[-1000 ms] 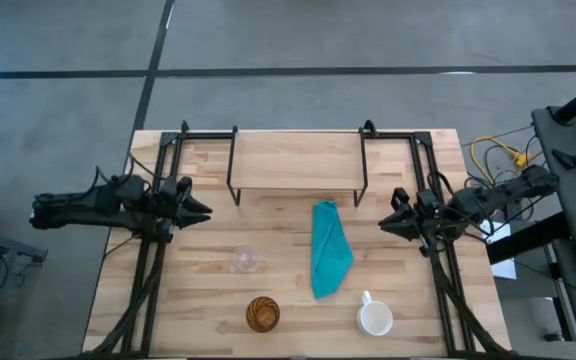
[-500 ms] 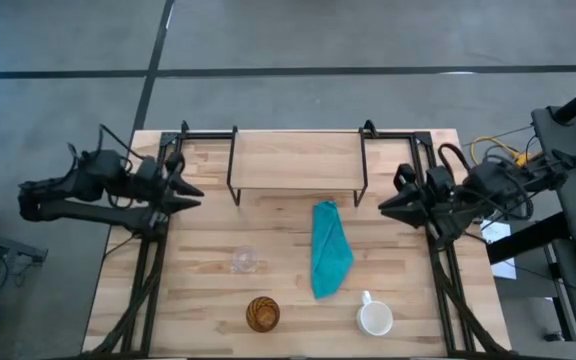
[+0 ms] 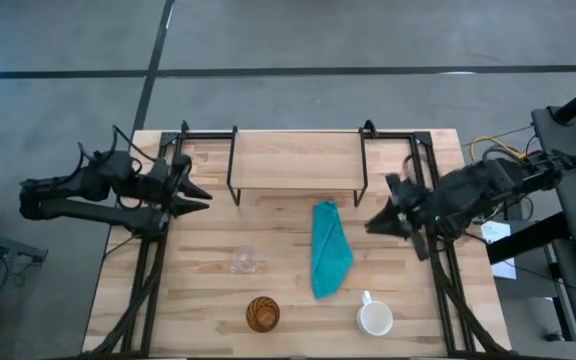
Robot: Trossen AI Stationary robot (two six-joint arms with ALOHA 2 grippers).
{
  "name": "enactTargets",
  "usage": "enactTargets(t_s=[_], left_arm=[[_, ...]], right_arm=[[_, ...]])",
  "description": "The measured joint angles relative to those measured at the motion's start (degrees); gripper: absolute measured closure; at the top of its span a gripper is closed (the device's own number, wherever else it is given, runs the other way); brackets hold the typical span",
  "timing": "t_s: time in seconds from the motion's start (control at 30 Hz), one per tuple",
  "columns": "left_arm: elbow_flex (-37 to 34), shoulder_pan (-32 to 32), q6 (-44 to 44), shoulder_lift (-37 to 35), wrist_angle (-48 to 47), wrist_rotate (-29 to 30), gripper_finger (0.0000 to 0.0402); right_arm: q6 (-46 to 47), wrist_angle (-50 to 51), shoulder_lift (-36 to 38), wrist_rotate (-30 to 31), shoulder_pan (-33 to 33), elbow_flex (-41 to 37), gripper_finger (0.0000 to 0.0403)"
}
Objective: Stack small to large cups/mugs on shelf
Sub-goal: Put the brown glass on the shelf
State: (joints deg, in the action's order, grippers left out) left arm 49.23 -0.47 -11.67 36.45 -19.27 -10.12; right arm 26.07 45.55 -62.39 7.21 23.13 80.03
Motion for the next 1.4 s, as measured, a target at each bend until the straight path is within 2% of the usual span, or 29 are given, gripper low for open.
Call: enactTargets(t_s=[0.13, 0.2, 0.27, 0.4, 0.47, 0.8, 1.17, 1.4], left_arm=[[0.0, 0.0, 0.0, 1.0, 0.2, -0.4, 0.0316], [0.0, 0.0, 0.0, 1.1, 0.2, -0.4, 0.0316], [0.0, 0.0, 0.0, 1.4, 0.2, -0.4, 0.0316], [0.0, 0.0, 0.0, 1.8, 0.3, -0.4, 0.0316], [0.0, 0.0, 0.0, 2.1, 0.3, -0.4, 0.0316], [0.0, 0.0, 0.0, 3.1, 0.8, -0.4, 0.0316], [0.0, 0.0, 0.0, 2.7, 2.8, -0.7, 0.0316], [0.0, 0.0, 0.0, 2.1, 3.7, -1.7, 0.0316]], right_arm=[[10.0, 21.2, -6.4, -0.3, 1.5, 4.2, 0.0349], [13.5, 27.9, -8.9, -1.8, 2.1, 5.0, 0.0349], [16.6, 31.7, -11.3, -5.9, 2.5, 4.8, 0.0349], [17.4, 31.8, -16.8, -20.2, 2.5, 3.9, 0.0349], [17.1, 31.7, -19.5, -23.2, 2.5, 3.9, 0.0349], [14.8, 31.7, -30.1, -23.9, 2.5, 5.3, 0.0348], [9.3, 30.6, -36.5, -25.8, 1.1, 9.3, 0.0348], [6.5, 30.2, -39.4, -25.4, -0.1, 10.5, 0.0313]])
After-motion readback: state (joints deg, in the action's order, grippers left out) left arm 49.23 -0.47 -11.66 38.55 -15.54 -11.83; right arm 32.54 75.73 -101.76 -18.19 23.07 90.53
